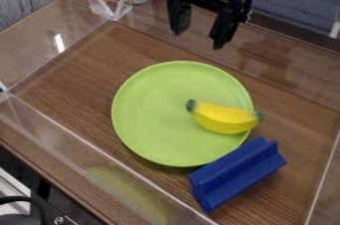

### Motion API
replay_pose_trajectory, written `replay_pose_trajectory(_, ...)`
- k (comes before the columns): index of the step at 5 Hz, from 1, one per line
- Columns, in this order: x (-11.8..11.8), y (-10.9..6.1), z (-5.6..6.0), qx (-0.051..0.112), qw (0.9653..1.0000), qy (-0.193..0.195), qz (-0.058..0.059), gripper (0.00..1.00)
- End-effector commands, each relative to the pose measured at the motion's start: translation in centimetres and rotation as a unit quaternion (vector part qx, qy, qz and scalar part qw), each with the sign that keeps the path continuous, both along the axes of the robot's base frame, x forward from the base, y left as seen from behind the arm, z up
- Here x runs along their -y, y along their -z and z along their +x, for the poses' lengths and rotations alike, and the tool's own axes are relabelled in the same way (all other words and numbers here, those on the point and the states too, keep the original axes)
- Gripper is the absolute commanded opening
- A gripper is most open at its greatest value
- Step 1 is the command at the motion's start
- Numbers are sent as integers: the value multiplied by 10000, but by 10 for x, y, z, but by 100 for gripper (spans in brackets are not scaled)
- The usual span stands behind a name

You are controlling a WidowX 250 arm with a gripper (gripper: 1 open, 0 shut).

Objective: Put the blue object in the green plate

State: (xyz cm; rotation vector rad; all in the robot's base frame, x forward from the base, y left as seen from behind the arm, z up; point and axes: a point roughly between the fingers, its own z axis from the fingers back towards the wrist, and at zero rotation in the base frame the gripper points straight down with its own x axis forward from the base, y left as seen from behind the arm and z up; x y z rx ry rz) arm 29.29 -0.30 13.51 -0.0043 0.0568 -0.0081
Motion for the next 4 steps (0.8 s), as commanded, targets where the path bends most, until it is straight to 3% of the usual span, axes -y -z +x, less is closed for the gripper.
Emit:
replay_pose_trajectory(1, 11, 3, -14, -61, 9999, 108, -45, 100)
replay_pose_trajectory(2, 36, 9, -40, -44, 9990, 434, -122, 100)
replay_pose_trajectory(4, 94, 23, -67, 84, 9955, 922, -214, 100)
